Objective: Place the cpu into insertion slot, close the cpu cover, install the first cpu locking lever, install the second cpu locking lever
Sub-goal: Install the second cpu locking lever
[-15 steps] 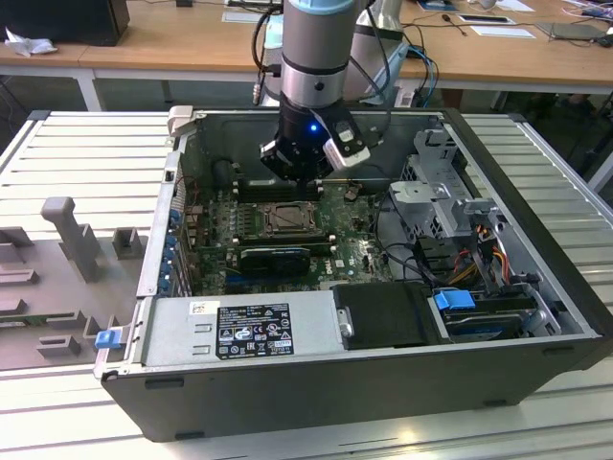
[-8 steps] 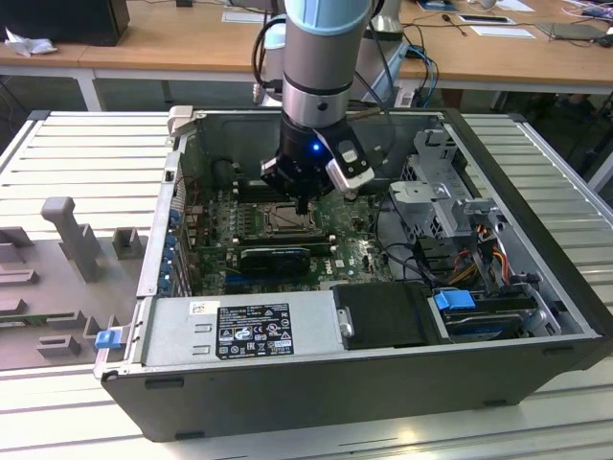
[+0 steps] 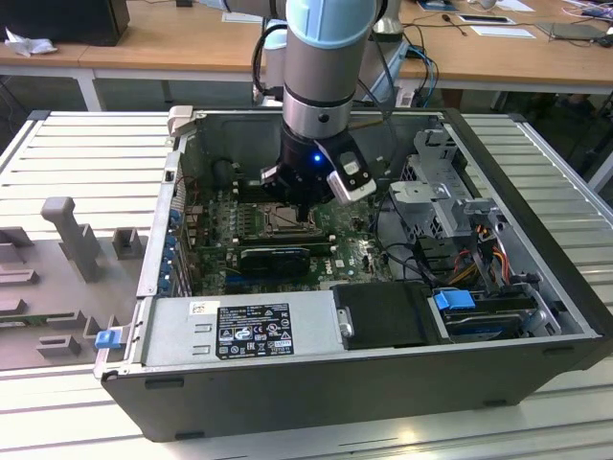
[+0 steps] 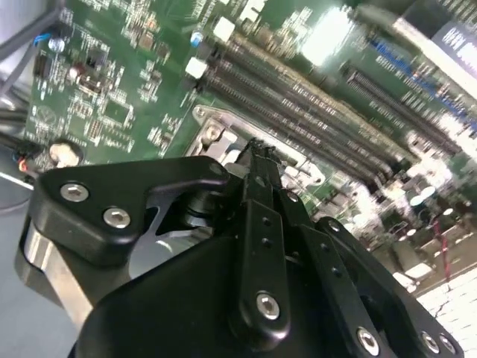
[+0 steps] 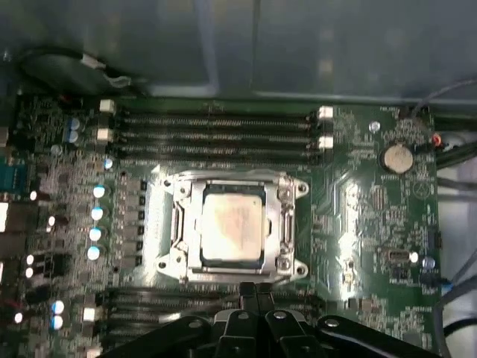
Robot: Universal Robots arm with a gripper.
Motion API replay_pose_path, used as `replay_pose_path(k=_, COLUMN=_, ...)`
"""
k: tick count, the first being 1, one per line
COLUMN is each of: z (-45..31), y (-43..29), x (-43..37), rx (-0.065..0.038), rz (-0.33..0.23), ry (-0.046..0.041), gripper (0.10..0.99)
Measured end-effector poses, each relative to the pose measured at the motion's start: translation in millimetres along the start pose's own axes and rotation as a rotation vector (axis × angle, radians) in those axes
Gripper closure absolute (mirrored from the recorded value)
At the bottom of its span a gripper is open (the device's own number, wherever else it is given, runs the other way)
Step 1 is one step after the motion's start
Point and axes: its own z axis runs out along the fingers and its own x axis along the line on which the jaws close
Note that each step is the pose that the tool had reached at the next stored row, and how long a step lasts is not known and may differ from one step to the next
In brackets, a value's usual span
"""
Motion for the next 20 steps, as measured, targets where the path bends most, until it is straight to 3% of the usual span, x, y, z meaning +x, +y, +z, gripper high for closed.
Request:
replay_pose_path(k=4, z=0.4, y=-0.9, x=11.6, rx=-0.001, rz=0.000, ry=0.0001, gripper=0.980)
replay_pose_path(k=6, z=1.2, y=-1.1, x=25.8, rx=-0.001, rz=0.000, ry=0.0001, gripper=0.980)
replay_pose_path(k=8, z=2.8, y=-1.3, x=32.3, rx=-0.002, rz=-0.001, ry=0.0000, gripper=0.980)
replay_pose_path(k=14, z=15.1, y=-3.3, x=33.4, rx=-0.008, rz=-0.006, ry=0.0008, gripper=0.980)
replay_pose_path(k=18, z=23.1, y=-4.9, x=40.6, rx=-0.015, rz=-0.015, ry=0.0017, gripper=0.980)
replay_pose_path(k=19, z=23.5, y=-5.9, x=41.5, rx=-0.022, rz=-0.016, ry=0.0016, gripper=0.980)
replay_pose_path(k=20, z=23.5, y=-6.9, x=42.2, rx=-0.036, rz=-0.016, ry=0.0011, gripper=0.980)
